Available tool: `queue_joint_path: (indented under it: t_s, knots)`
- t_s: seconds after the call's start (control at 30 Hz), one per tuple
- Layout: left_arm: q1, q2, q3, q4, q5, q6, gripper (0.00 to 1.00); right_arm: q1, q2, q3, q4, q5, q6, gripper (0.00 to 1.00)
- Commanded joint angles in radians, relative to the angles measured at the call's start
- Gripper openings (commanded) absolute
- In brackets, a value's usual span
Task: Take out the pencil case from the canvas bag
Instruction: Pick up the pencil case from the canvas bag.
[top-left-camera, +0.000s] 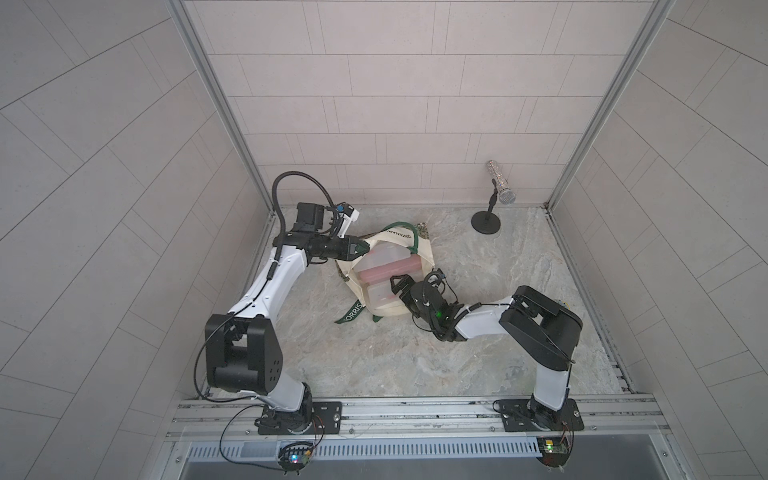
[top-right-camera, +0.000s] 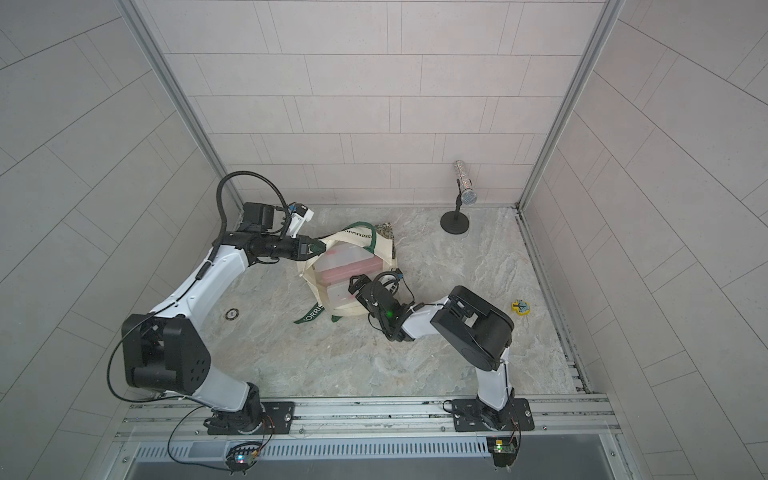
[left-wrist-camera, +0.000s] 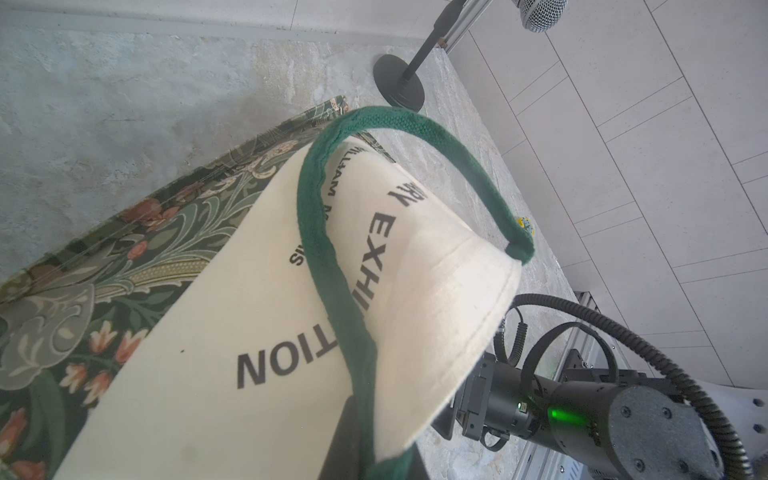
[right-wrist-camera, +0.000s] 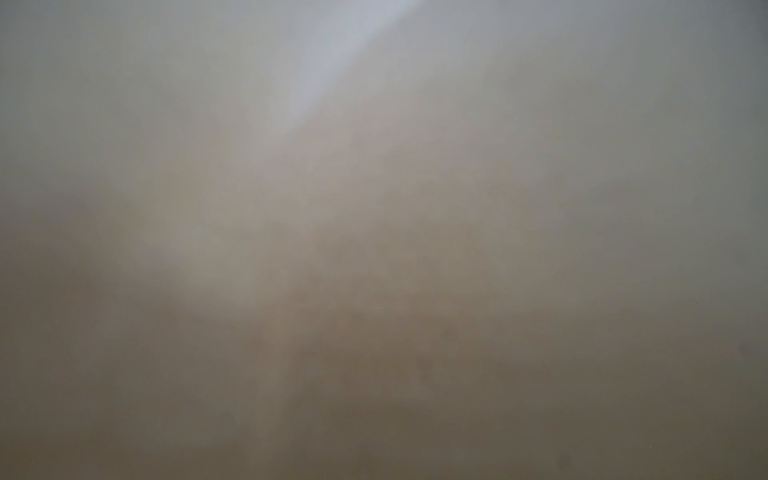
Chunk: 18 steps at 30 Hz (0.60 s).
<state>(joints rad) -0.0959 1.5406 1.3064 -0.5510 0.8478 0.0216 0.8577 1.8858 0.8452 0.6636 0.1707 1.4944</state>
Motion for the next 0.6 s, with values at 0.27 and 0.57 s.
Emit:
queue_joint_path:
  t_s: [0.27, 0.57]
  knots:
    - [-0.001, -0.027, -0.014, 0.014, 0.026, -0.011, 0.00, 0.058, 0.087, -0.006, 0.250, 0.134, 0.103, 0.93]
    - [-0.001, -0.030, -0.018, 0.014, 0.015, -0.011, 0.00, 0.052, 0.168, 0.000, 0.368, 0.146, 0.146, 0.89]
